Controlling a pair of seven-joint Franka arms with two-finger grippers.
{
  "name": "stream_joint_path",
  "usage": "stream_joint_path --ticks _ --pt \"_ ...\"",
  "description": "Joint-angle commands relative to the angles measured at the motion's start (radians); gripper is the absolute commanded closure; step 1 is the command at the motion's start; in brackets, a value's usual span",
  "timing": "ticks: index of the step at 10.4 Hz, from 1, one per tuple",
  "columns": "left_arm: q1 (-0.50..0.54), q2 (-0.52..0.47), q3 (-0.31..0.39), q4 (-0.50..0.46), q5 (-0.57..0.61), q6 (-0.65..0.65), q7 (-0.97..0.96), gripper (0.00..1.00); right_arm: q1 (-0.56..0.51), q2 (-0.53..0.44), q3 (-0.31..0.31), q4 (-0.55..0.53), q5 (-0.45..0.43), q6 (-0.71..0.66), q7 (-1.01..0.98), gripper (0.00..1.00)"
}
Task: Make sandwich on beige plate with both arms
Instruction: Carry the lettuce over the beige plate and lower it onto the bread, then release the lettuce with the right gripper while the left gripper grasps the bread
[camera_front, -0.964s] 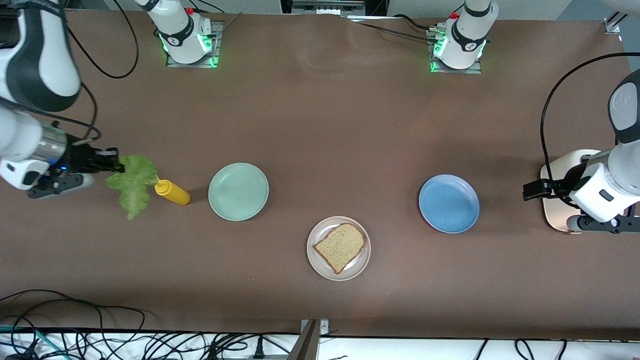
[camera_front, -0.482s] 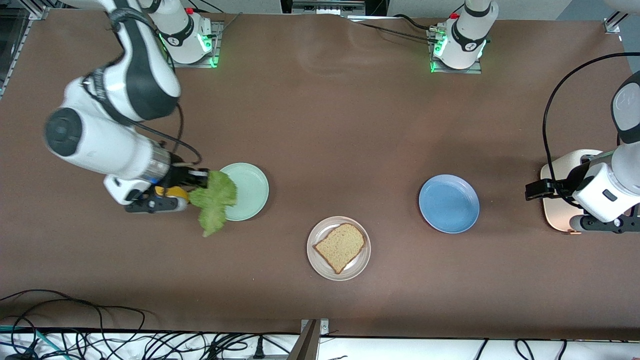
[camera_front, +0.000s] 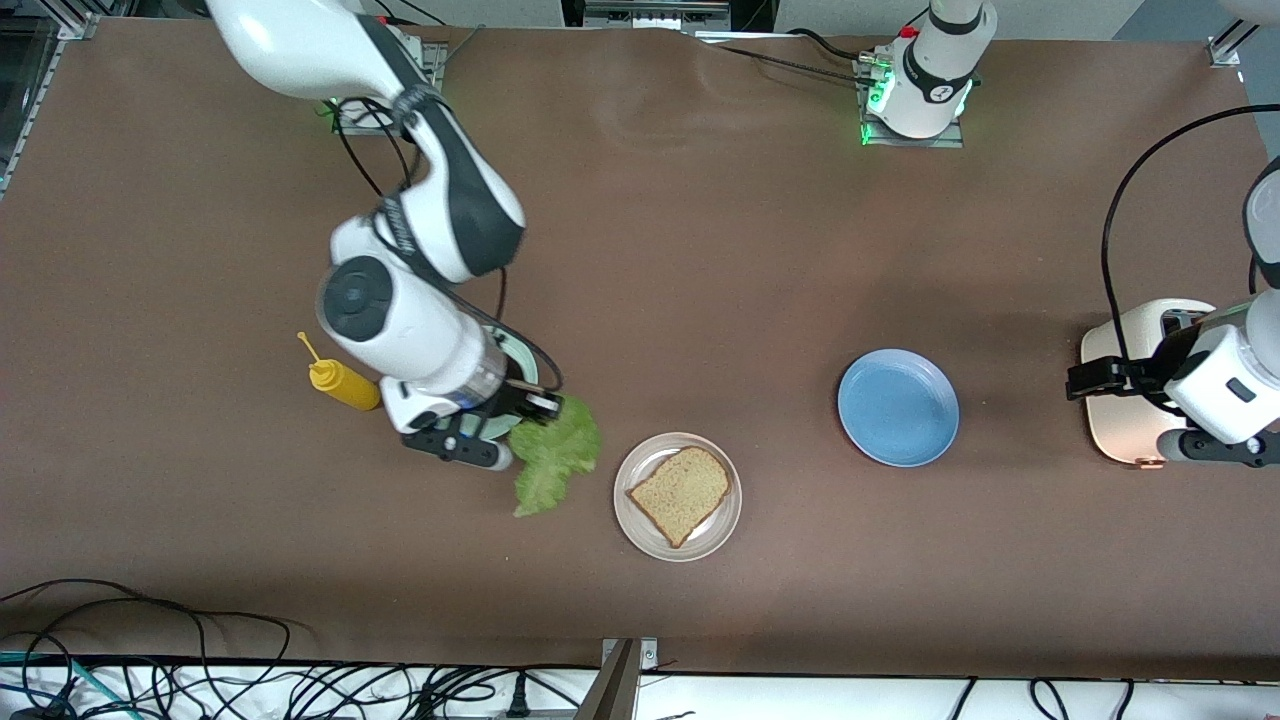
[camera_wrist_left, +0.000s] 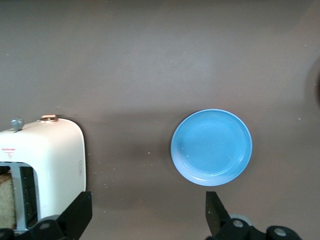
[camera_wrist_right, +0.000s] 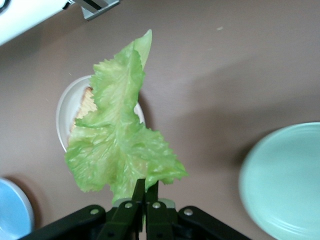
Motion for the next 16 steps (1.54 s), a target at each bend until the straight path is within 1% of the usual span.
stream_joint_path --ticks 1,2,4,6,8,10,13,14,16 --pt "0.059 -0.027 -0.009 -0.023 0.036 -0.009 0.061 0.0 0.069 0.154 -0.031 0.115 0.017 0.166 0.16 1.0" --pt "0.092 -0.027 -0.009 -0.025 0.036 -0.012 0.097 0.0 0.093 0.18 -0.045 0.118 0.019 0.229 0.217 1.0" --pt "0.167 -0.024 -0.008 -0.026 0.056 -0.03 0.221 0.0 0.135 0.22 -0.056 0.134 0.017 0.311 0.338 1.0" --pt "0.264 -0.001 -0.009 -0.025 0.1 -0.027 0.353 0.0 0.19 0.265 -0.097 0.144 0.017 0.386 0.463 1.0" --pt "0.327 0.045 -0.009 -0.025 0.137 -0.018 0.436 0.0 0.225 0.35 -0.134 0.245 0.017 0.427 0.544 1.0" --pt "0.362 0.088 -0.009 -0.025 0.152 -0.016 0.464 0.01 0.248 0.375 -0.154 0.263 0.017 0.47 0.596 1.0" --pt "0.379 0.128 -0.006 -0.026 0.16 -0.016 0.461 0.01 0.272 0.377 -0.156 0.26 0.016 0.472 0.658 1.0" --pt "0.387 0.141 -0.005 -0.026 0.192 -0.016 0.463 0.01 0.278 0.389 -0.156 0.255 0.014 0.492 0.658 1.0" --pt "0.402 0.168 -0.005 -0.026 0.208 -0.016 0.464 0.06 0.282 0.417 -0.156 0.252 0.013 0.529 0.658 1.0"
